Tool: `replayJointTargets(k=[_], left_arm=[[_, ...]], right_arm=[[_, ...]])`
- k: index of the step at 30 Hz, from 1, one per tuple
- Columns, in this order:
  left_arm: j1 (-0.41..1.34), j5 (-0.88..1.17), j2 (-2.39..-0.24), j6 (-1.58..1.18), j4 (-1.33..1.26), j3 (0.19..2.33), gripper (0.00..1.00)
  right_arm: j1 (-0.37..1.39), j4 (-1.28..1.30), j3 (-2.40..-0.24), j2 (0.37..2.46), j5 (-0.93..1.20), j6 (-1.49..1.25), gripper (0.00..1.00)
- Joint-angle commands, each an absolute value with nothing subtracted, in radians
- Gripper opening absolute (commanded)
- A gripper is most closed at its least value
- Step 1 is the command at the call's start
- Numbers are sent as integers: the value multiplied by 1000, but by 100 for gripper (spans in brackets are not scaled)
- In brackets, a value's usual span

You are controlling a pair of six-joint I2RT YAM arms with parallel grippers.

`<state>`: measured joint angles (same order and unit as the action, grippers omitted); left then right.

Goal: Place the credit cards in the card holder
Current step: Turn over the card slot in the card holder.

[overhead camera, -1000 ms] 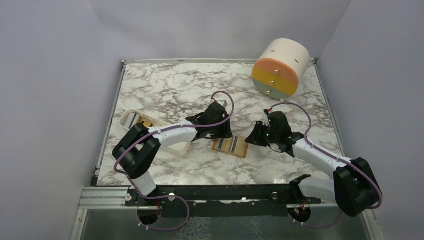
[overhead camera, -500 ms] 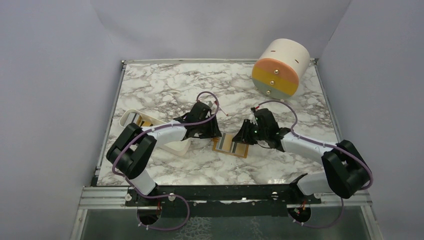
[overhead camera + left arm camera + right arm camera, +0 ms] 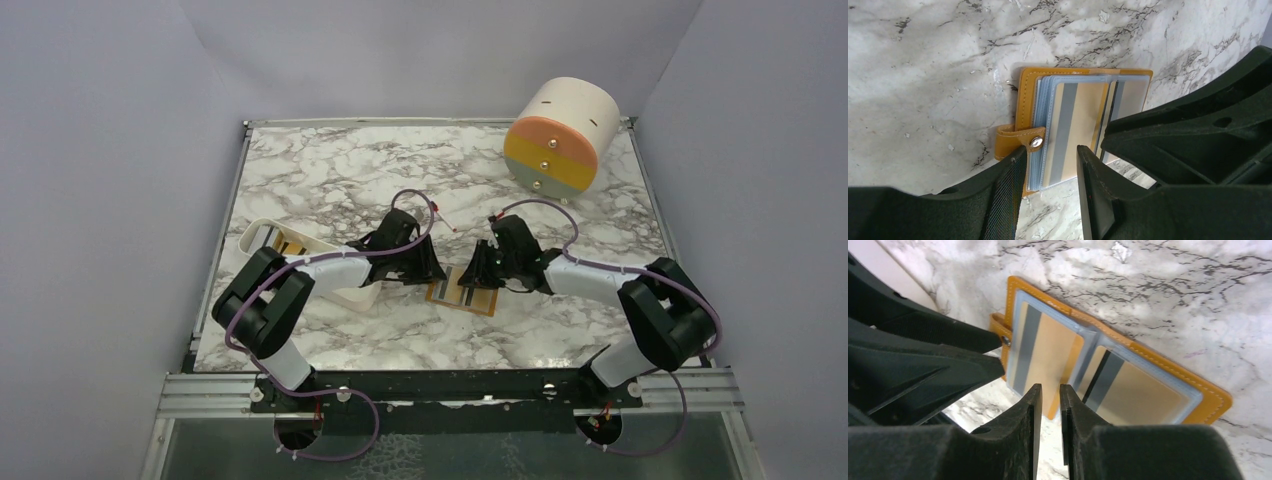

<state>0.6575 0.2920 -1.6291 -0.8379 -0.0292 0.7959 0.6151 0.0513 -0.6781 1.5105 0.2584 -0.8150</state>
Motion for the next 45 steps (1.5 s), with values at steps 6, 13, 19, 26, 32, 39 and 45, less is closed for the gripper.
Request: replayJointTargets(k=[6,13,19,26,32,39,45], left_arm=[[657,334,-1576,-838,-123,802,47],[656,377,-1627,-815,-156,827,48],[654,385,-1674,-782,-156,849,48],[654,373,-1694,-767,-153,852,48],[654,355,-1695,-742,-146,851,50],[653,355,-1728,-732,-160,852,51],[653,385,-1752,-747,-187,844,51]], right_arm=[[619,78,-678,1565,187,-744,14],[620,70,-666,1584,182,-734,10],[620,56,-648,1583,188,-736,9],[620,50,-639,1575,188,-737,9],[620,45,-631,1571,190,-736,9],[620,39,-626,1574,194,-738,9],[620,37,-626,1572,195,-738,9]])
